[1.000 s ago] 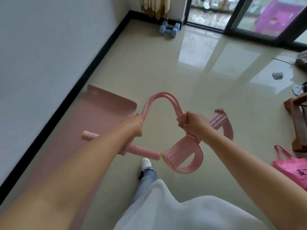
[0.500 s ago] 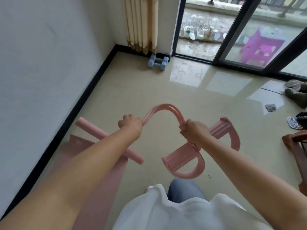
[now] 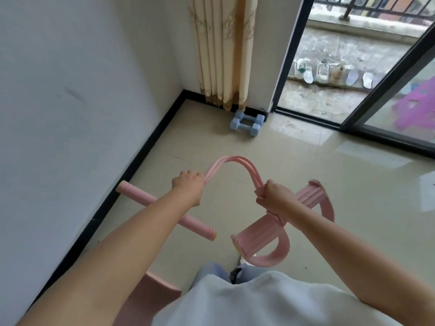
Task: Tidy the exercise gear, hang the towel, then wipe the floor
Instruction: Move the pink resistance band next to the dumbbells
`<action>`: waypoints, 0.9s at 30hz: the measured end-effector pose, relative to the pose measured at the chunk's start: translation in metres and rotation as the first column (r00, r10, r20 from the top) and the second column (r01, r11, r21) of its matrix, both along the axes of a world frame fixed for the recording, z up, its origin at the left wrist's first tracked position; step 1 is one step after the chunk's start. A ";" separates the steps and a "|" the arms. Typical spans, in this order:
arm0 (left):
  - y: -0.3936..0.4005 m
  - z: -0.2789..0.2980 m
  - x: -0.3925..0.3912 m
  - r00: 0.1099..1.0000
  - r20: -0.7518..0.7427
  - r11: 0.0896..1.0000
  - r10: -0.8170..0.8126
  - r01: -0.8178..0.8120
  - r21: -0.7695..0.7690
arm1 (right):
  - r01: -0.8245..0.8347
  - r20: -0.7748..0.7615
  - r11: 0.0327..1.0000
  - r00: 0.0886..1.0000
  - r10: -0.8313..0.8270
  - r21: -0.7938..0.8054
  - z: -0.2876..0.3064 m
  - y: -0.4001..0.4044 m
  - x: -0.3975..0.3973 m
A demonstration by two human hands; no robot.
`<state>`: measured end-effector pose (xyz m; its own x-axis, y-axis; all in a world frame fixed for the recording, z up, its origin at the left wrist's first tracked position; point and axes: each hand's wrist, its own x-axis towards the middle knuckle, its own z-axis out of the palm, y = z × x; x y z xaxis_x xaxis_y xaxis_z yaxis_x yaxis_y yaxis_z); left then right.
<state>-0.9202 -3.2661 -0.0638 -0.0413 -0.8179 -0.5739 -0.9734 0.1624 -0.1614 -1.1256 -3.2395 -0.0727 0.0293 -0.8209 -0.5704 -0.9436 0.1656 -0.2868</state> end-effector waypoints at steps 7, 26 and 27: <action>-0.145 -0.021 0.025 0.996 -0.060 0.998 0.069 -0.068 0.012 | 0.024 0.013 0.999 1.000 -0.025 0.035 -0.027 -0.162 0.020; -0.535 -0.102 0.051 0.934 -0.022 0.927 -0.357 0.357 0.116 | 0.182 -0.065 0.969 0.983 -0.174 0.165 -0.127 -0.499 0.042; -0.551 -0.109 0.048 0.932 -0.015 0.926 -0.362 0.361 0.113 | 0.158 -0.065 0.972 0.987 -0.148 0.174 -0.138 -0.513 0.039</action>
<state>-0.8718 -3.8167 -0.1724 -0.3181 -0.6789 -0.6617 -0.8443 0.5204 -0.1279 -1.0863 -3.7523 -0.2106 -0.1219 -0.6981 -0.7055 -0.9157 0.3533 -0.1914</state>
